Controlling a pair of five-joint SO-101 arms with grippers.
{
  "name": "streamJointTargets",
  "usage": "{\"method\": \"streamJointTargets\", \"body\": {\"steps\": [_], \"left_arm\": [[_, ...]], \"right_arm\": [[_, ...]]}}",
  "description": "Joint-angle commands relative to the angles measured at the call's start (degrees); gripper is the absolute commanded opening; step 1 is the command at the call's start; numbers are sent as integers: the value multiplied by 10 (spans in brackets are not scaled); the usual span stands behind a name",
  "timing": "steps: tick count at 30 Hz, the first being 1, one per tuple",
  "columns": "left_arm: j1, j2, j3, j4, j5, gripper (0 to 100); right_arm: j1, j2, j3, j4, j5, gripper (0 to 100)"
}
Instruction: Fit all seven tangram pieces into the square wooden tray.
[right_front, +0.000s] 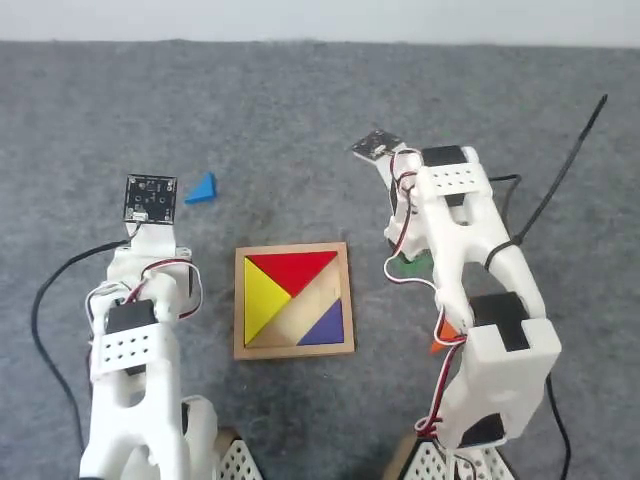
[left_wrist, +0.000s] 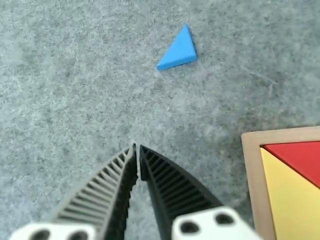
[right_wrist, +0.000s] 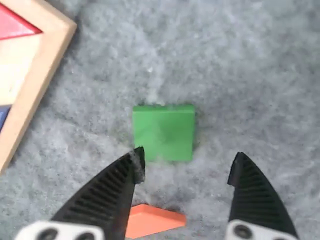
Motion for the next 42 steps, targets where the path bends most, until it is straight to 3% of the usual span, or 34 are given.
{"method": "streamJointTargets", "body": {"steps": [1,8,21,26,33,35,38,42], "left_arm": [[4,-2,-4,-11,-6,13],[5,-2,-4,-11,-6,13],[5,-1,-4,-11,-6,13],[5,-1,-4,-11,-6,13],[5,-1,-4,-11,-6,13],[5,-1,-4,-11,-6,13],[5,-2,-4,-11,-6,13],[5,-2,-4,-11,-6,13]], "right_arm": [[8,-12,-7,-26,9,256],[-1,30,18,-78,14,255],[-60,2,21,-14,26,255],[-19,-128,68,19,34,257],[-4,-451,331,15,105,259],[26,-536,378,17,103,259],[129,-621,391,16,106,259],[270,-625,375,-5,171,259]]}}
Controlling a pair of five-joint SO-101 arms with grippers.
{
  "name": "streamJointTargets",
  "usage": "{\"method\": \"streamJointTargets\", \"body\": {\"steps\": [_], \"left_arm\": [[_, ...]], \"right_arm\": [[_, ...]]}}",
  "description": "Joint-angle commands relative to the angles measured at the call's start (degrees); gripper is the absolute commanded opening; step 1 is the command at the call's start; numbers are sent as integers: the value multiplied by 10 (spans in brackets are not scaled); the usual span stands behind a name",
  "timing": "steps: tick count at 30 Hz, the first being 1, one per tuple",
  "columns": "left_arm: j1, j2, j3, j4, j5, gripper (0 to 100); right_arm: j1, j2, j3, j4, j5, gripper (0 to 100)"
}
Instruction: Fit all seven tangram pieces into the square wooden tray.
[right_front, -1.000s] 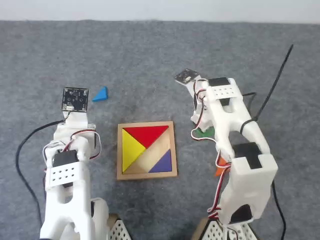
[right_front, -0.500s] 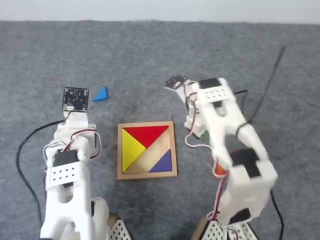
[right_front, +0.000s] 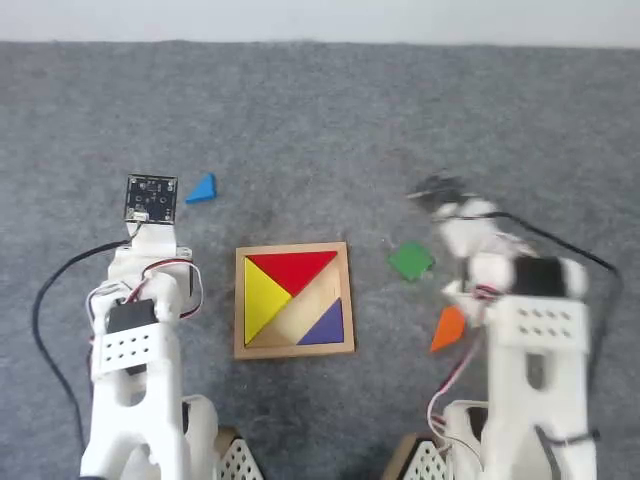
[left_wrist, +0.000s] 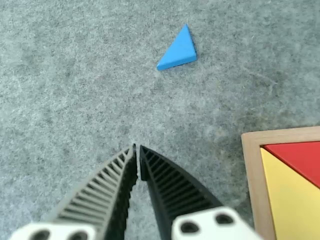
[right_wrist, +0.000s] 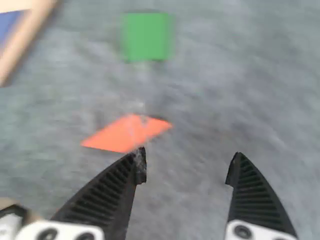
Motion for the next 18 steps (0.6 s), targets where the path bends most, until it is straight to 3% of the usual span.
{"method": "streamJointTargets", "body": {"steps": [1,4,6,12,18], "left_arm": [[5,-2,-4,-11,-5,13],[5,-3,-4,-11,-5,13],[5,-3,-4,-11,-5,13],[5,-2,-4,-11,-5,13],[5,-1,-4,-11,-5,13]], "right_arm": [[126,-7,-25,-22,55,259],[187,44,-69,-16,60,258],[176,83,-90,19,56,257],[-21,187,-92,51,-40,257],[-232,280,-92,-42,-171,256]]}}
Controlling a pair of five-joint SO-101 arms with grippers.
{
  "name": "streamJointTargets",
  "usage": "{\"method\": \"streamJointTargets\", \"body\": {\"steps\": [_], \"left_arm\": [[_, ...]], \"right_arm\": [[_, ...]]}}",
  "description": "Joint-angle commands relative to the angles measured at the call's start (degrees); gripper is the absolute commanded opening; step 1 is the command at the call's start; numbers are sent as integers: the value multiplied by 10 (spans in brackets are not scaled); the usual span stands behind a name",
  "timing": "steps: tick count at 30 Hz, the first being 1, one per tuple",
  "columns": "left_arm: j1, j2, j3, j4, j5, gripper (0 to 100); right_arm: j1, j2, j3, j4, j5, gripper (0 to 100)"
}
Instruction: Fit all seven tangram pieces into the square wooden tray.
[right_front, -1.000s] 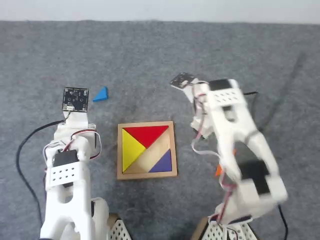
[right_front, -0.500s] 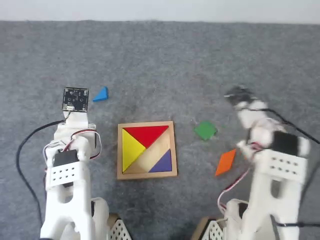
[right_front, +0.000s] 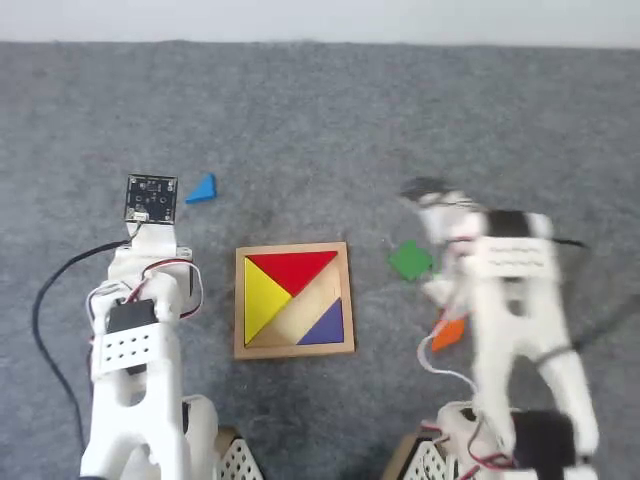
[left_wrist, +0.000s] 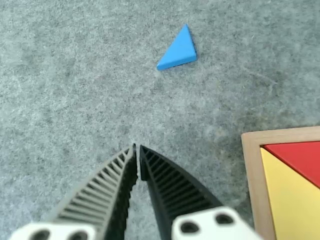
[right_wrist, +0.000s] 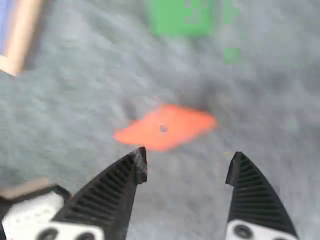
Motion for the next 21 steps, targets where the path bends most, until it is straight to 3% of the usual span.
{"method": "streamJointTargets", "body": {"steps": [1,5,8,15,21], "left_arm": [[5,-1,-4,-11,-5,13],[4,-1,-4,-11,-5,13],[4,-1,-4,-11,-5,13],[4,-2,-4,-11,-5,13],[4,-2,-4,-11,-5,13]], "right_arm": [[-104,49,-32,-72,-82,256],[-113,137,-41,-132,-114,255],[-73,189,-66,-145,-113,240],[-13,240,-122,-143,-113,2],[4,240,-147,-127,-112,7]]}}
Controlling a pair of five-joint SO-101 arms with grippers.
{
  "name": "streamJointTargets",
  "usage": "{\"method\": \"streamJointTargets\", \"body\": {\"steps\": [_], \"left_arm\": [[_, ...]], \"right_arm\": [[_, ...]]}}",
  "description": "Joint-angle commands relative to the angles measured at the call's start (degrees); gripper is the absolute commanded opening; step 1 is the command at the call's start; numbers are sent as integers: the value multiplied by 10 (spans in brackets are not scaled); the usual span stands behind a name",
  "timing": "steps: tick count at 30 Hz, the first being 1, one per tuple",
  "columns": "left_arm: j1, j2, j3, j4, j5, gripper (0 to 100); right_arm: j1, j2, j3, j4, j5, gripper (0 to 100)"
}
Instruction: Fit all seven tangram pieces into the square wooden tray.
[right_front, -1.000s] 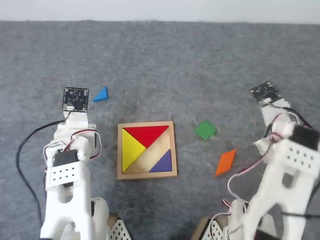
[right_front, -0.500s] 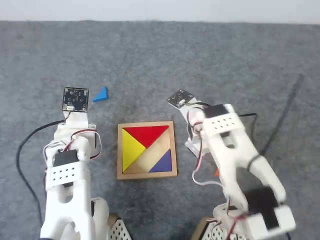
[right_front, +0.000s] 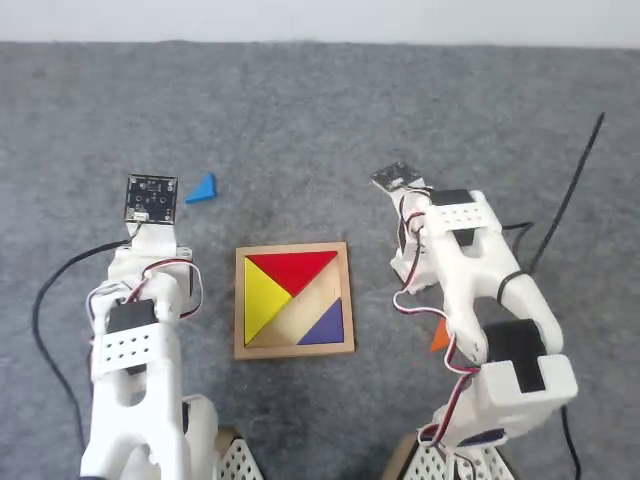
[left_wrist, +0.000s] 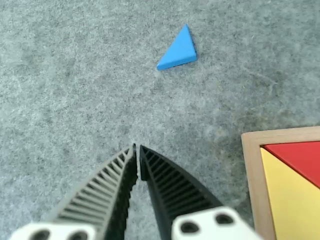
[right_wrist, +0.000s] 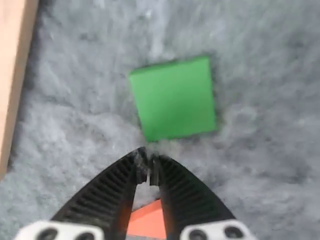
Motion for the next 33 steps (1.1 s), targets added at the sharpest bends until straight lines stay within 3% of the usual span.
{"method": "streamJointTargets", "body": {"steps": [1,14,21,22,27,29,33], "left_arm": [[4,-2,-4,-11,-5,13],[4,-1,-4,-11,-5,13],[4,-1,-4,-11,-5,13],[4,-1,-4,-11,-5,13],[4,-1,-4,-11,-5,13],[4,0,-4,-11,-5,13],[5,0,-4,-11,-5,13]], "right_arm": [[33,-5,-62,22,-4,7],[243,2,-382,170,45,7],[236,58,-431,180,78,23],[228,76,-436,196,92,67],[209,130,-489,269,151,503],[208,131,-519,299,156,556],[196,119,-573,358,157,516]]}}
